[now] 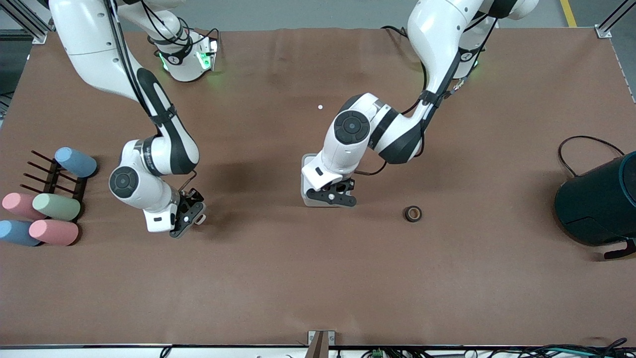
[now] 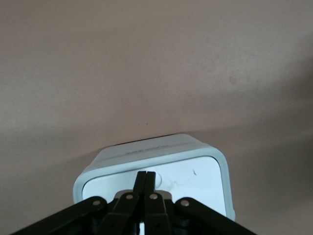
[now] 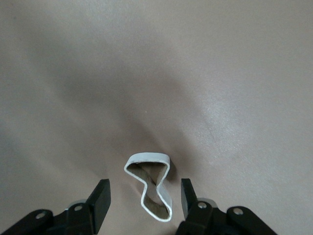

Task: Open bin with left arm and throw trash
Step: 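Grasp the bin lid with the left gripper while the right gripper grasps the band, then lift the lid open with the left gripper while the right gripper lifts the band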

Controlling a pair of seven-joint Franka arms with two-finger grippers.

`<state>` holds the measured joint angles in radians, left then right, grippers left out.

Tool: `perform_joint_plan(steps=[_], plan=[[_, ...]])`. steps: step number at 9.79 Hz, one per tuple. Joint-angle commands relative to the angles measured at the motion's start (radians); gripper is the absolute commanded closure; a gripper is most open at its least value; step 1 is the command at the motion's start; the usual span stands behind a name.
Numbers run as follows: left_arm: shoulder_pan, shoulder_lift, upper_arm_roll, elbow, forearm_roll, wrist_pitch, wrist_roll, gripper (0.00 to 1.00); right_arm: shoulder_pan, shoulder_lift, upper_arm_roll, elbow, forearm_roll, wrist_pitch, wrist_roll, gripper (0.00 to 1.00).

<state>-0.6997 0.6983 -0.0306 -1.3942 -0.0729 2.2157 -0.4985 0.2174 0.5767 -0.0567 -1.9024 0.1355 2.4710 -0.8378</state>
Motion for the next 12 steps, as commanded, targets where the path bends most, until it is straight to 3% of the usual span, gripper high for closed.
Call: perform_joint_plan(steps=[1,4,6,7,9,10,12], plan=[[-0.030,0.032,0.006,0.023,0.021,0.013,-0.017,1.00,0.002,0.044,-0.002,0.016,0.007,0.038,-0.041,0.36],[-0.034,0.049,0.009,0.023,0.024,0.010,-0.018,1.00,-0.003,0.048,-0.002,0.014,0.009,0.037,-0.041,0.61],[-0.017,-0.029,0.017,0.034,0.030,-0.132,-0.005,1.00,-0.012,0.046,0.001,0.016,0.016,0.026,-0.037,0.85],[0.000,-0.081,0.023,0.050,0.033,-0.227,-0.003,1.00,-0.027,0.046,0.011,0.019,0.021,0.008,-0.035,0.91],[0.058,-0.160,0.023,0.050,0.039,-0.318,0.064,0.95,-0.049,0.031,0.038,0.046,0.081,-0.056,-0.029,0.94],[0.095,-0.192,0.023,0.044,0.038,-0.350,0.072,0.83,-0.043,0.029,0.038,0.090,0.094,-0.136,-0.012,0.94],[0.211,-0.250,0.018,0.025,0.041,-0.488,0.099,0.38,-0.027,0.016,0.075,0.169,0.126,-0.268,0.086,0.94]])
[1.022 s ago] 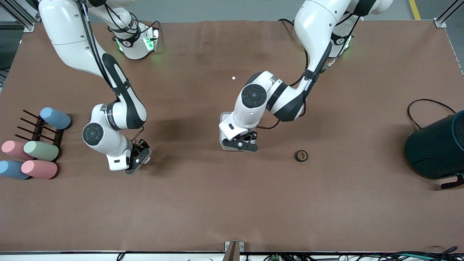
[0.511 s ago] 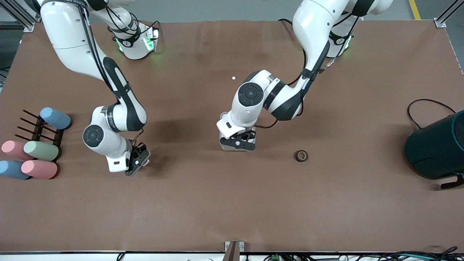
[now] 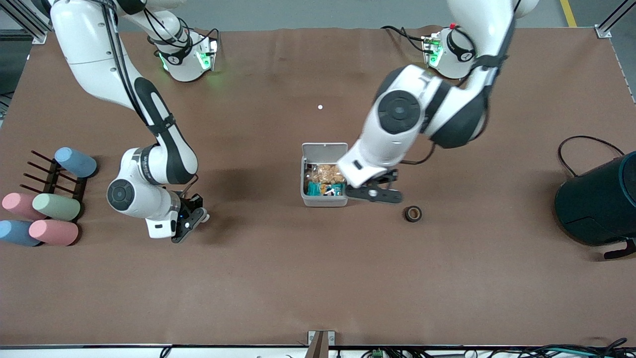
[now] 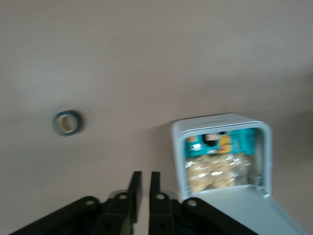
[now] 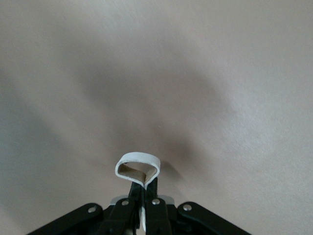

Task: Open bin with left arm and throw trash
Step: 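Carry the band over the bin while the left gripper moves toward the tape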

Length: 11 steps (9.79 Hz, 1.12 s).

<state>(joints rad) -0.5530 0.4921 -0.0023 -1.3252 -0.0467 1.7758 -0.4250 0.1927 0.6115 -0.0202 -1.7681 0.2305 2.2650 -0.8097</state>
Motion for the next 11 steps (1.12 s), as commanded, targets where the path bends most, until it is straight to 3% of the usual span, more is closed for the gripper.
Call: perform_joint_plan(steps=[1,5,7,10,11], plan=[[0.096,-0.047,-0.010,-0.066,0.040,-0.047,0.053,0.01,-0.002,-0.042,0.089,0.038,0.065,-0.077,0.180,0.94],[0.182,-0.037,-0.013,-0.208,0.051,0.077,0.068,0.00,0.097,-0.075,0.238,0.093,0.066,-0.078,0.780,0.94],[0.189,-0.033,-0.015,-0.336,0.048,0.256,0.069,0.00,0.215,-0.072,0.241,0.149,0.061,-0.065,1.043,0.92],[0.189,0.008,-0.013,-0.431,0.053,0.413,0.069,0.00,0.333,-0.047,0.234,0.220,0.047,-0.047,1.312,0.89],[0.195,0.038,-0.013,-0.433,0.053,0.447,0.069,0.01,0.341,-0.036,0.232,0.225,0.046,-0.033,1.327,0.78]])
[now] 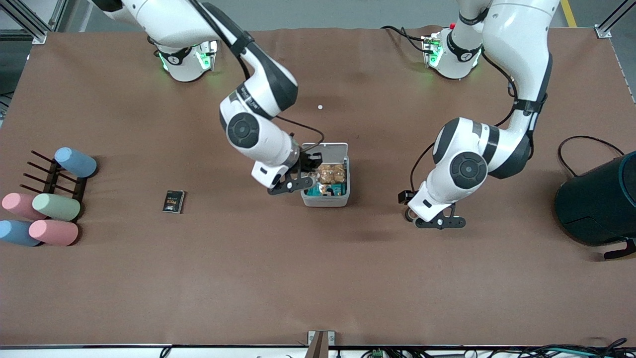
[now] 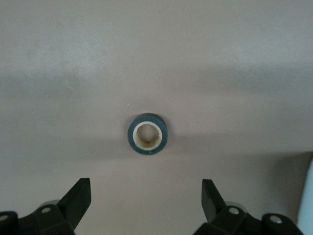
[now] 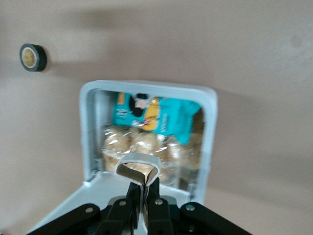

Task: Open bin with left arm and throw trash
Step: 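Drop the band into the bin while the left gripper reaches the tape roll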

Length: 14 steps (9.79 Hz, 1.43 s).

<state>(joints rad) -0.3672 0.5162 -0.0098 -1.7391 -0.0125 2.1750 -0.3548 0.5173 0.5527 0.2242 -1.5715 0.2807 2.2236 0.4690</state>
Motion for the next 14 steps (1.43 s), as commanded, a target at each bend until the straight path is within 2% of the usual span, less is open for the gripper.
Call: perform_joint_plan(steps=[1,2,3,5,6,7,8,11,14], plan=[[0.008,0.040,-0.004,-0.022,0.020,0.087,-0.001,0.01,0.016,0.024,-0.012,0.028,-0.005,0.010,0.048,0.52],[0.008,0.066,-0.004,-0.022,0.020,0.117,-0.001,0.01,0.012,0.023,-0.012,0.028,-0.005,0.008,0.048,0.23],[0.010,0.083,-0.003,-0.030,0.020,0.156,-0.001,0.01,0.006,0.023,-0.012,0.028,-0.006,0.007,0.045,0.10],[0.024,0.105,-0.002,-0.028,0.020,0.189,-0.001,0.01,-0.046,0.020,-0.016,0.021,-0.069,-0.007,0.036,0.10],[0.025,0.111,-0.001,-0.028,0.022,0.192,-0.001,0.01,-0.068,0.006,-0.020,0.015,-0.207,-0.075,0.020,0.10],[0.022,0.119,-0.001,-0.022,0.022,0.200,-0.003,0.01,-0.083,0.001,-0.020,0.018,-0.391,-0.173,-0.030,0.10],[0.022,0.134,0.001,-0.017,0.022,0.210,-0.003,0.01,-0.098,-0.011,-0.020,-0.002,-0.482,-0.212,-0.052,0.10],[0.047,0.143,-0.002,-0.025,0.022,0.220,-0.001,0.01,-0.242,-0.115,-0.016,-0.244,-0.489,-0.001,-0.179,0.10],[0.037,0.154,-0.002,-0.017,0.022,0.223,-0.010,0.01,-0.382,-0.212,-0.014,-0.381,-0.480,0.042,-0.181,0.08]])
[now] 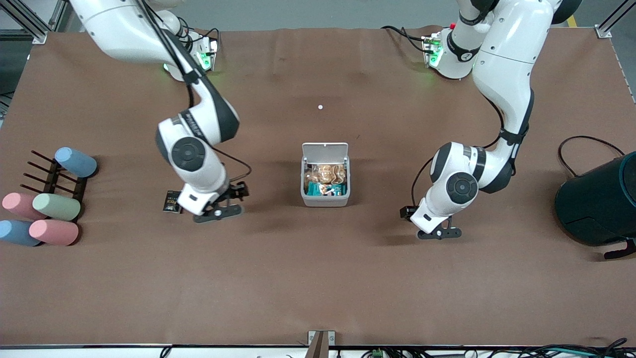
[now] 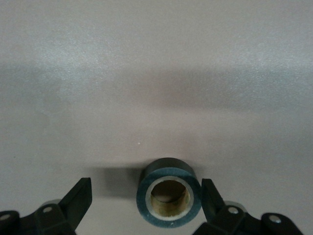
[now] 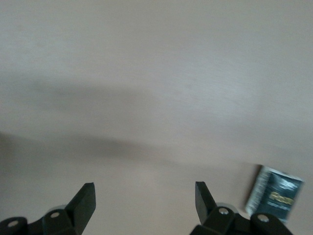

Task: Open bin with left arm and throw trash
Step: 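Grasp the tape roll with the left gripper while the right gripper grasps the tissues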

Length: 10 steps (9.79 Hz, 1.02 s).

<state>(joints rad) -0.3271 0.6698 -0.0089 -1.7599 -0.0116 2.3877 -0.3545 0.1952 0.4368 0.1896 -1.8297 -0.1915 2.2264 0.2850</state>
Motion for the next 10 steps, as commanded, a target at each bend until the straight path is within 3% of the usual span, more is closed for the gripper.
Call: perform_joint_plan(steps=[1,3,6,7,8,9,10], plan=[[-0.006,-0.004,-0.005,0.003,0.019,0.008,-0.008,0.01,-0.118,-0.122,0.021,-0.204,-0.008,0.130,0.003,0.06],[-0.013,-0.012,-0.009,0.003,0.019,0.004,-0.007,0.01,-0.213,-0.132,0.021,-0.350,-0.008,0.336,0.006,0.05],[-0.013,0.002,-0.009,-0.004,0.019,0.004,-0.009,0.02,-0.270,-0.128,0.021,-0.364,-0.006,0.338,0.013,0.01],[-0.012,0.002,-0.009,-0.010,0.019,0.001,0.002,0.18,-0.286,-0.124,0.019,-0.367,-0.006,0.338,0.008,0.01],[-0.007,0.002,-0.009,-0.012,0.019,-0.001,0.005,0.54,-0.309,-0.119,0.021,-0.367,-0.006,0.343,0.011,0.01],[-0.007,0.002,-0.009,-0.007,0.019,-0.001,0.003,0.78,-0.321,-0.116,0.022,-0.367,-0.003,0.345,0.011,0.01],[-0.013,-0.001,-0.009,-0.001,0.019,-0.001,-0.001,0.91,-0.324,-0.104,0.022,-0.367,-0.003,0.345,0.010,0.01]])
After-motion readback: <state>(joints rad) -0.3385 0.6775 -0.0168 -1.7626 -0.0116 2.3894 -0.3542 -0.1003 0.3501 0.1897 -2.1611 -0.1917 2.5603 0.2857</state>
